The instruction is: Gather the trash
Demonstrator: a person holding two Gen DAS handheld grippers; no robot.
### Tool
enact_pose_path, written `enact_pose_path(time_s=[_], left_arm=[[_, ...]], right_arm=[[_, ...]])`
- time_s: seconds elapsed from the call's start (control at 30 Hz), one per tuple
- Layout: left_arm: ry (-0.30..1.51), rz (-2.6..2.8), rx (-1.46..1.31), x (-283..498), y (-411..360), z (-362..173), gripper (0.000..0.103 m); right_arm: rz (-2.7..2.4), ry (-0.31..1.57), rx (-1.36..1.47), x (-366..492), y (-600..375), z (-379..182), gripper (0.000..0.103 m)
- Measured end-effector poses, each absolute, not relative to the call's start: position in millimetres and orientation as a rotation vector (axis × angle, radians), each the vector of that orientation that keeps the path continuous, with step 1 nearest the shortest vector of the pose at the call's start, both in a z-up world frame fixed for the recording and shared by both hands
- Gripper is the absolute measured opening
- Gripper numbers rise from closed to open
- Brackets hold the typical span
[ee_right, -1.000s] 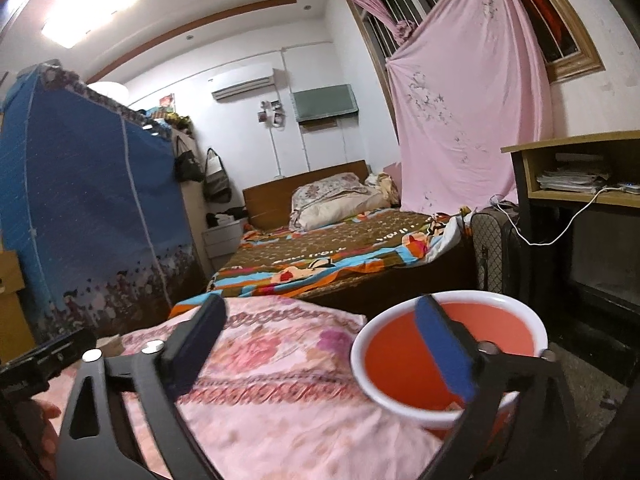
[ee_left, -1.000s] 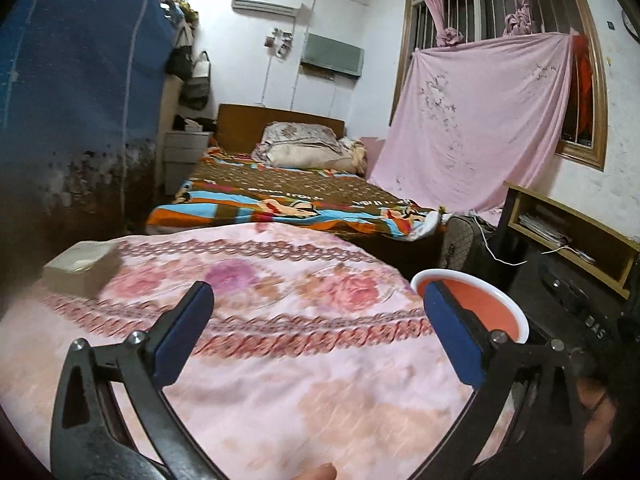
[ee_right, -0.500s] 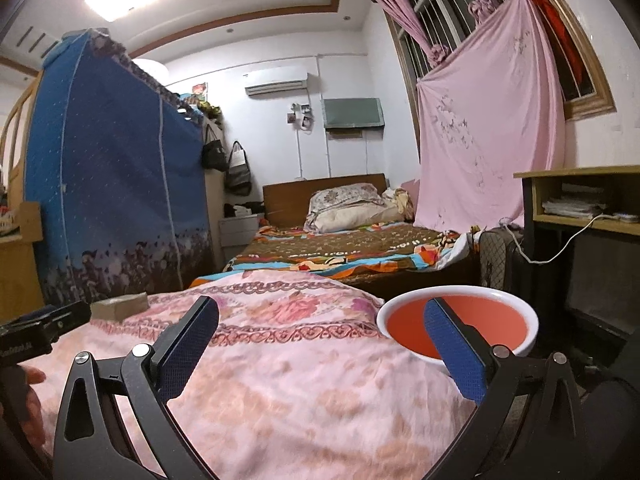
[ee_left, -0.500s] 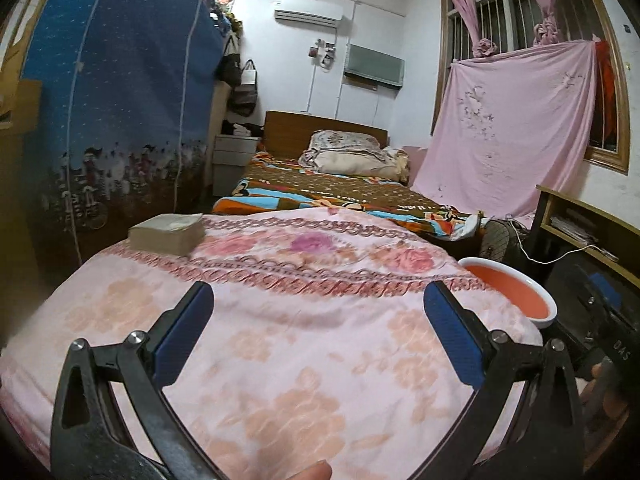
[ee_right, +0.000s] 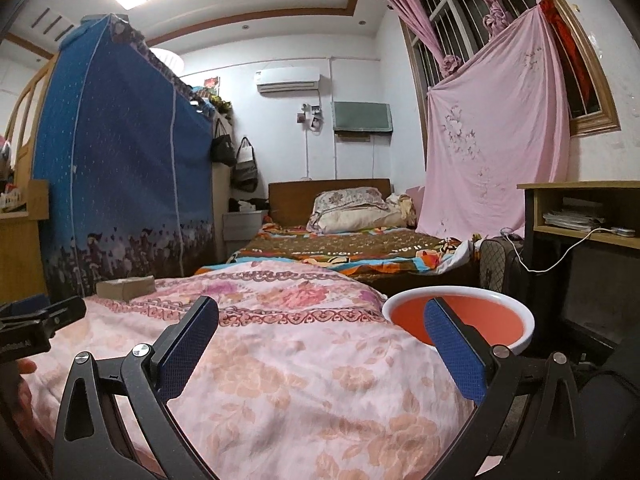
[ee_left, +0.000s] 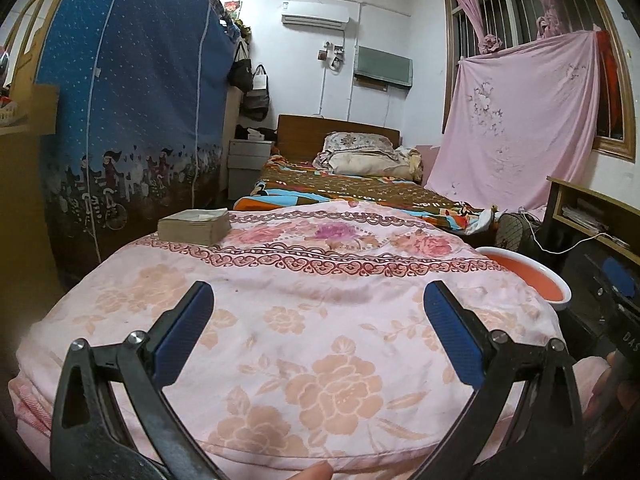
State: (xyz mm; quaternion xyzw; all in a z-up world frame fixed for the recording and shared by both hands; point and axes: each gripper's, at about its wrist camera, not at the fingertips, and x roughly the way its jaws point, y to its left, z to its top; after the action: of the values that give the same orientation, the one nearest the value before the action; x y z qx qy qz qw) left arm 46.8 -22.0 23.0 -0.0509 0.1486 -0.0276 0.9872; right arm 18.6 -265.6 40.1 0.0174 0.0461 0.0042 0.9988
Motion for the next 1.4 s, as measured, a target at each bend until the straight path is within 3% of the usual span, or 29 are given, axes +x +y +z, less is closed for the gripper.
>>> enact_pose_path(time_s=[1.4], left_arm=[[0.296, -0.054, -0.095, 42.2, -21.3, 20.0, 0.092]], right_arm=[[0.001, 0.113, 0.056, 17.6, -264.7, 35.5, 0.103]])
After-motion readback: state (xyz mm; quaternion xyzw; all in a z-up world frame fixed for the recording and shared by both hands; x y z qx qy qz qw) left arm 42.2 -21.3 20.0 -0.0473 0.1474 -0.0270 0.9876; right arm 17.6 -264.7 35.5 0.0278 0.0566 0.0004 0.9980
